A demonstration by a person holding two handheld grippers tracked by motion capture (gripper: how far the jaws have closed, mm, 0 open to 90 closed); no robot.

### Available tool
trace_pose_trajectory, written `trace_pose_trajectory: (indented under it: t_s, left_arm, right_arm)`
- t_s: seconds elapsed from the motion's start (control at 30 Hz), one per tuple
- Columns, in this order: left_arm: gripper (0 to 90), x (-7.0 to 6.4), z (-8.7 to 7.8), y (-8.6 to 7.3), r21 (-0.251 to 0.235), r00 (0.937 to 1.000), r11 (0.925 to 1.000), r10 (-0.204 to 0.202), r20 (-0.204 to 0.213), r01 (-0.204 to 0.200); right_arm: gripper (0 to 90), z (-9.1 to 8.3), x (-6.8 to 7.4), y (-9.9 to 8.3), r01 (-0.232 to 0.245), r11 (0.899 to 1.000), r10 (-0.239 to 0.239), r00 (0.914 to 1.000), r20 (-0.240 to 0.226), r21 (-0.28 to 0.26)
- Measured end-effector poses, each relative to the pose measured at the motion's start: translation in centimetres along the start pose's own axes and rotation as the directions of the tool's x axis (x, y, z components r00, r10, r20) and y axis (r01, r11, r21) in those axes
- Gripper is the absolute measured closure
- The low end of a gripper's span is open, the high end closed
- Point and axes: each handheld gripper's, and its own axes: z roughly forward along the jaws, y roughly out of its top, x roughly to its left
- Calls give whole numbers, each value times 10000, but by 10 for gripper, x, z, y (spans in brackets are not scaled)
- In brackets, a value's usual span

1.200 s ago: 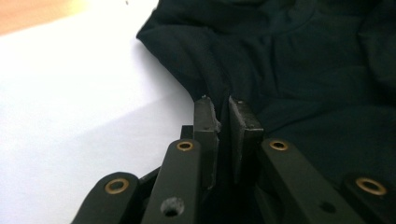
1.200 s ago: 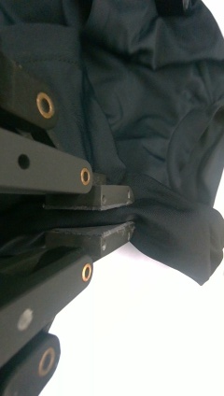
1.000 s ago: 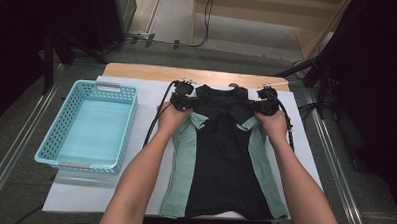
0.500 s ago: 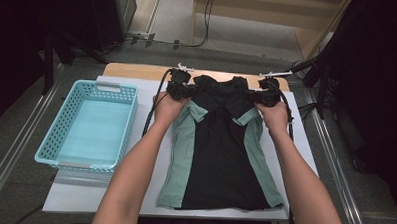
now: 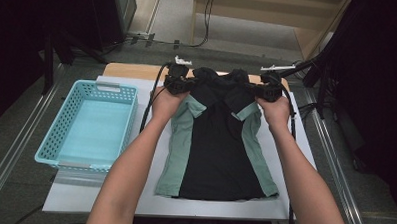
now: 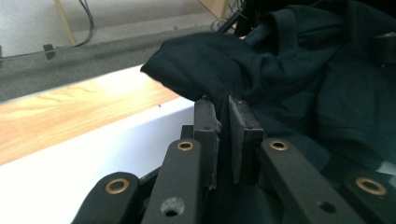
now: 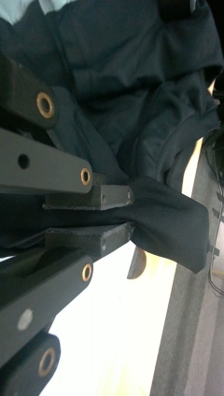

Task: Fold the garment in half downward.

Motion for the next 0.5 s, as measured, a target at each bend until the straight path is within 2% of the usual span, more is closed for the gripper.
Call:
trace_pose_trajectory:
  t_s: [0.03, 0.23, 0.43, 0.5]
  left_arm:
    - [839, -2, 1, -1, 10, 9999, 9999, 147, -44, -147]
    - [838, -4, 0, -7, 44, 9995, 9997, 242, 187, -243]
    - [838, -5, -3, -13, -23, 9993, 10000, 46, 371, -45]
    - [838, -10, -5, -17, -152, 9984, 9996, 243, 511, -235]
  right_arm:
    - [800, 1, 0, -1, -4, 10000, 4, 10000, -25, 47]
    - [799, 3, 2, -5, 52, 9997, -51, 10000, -64, 245]
    - [798, 3, 1, -13, -183, 9997, 186, 9995, -245, 129]
    - [798, 4, 4, -18, -24, 9998, 28, 9997, -223, 194]
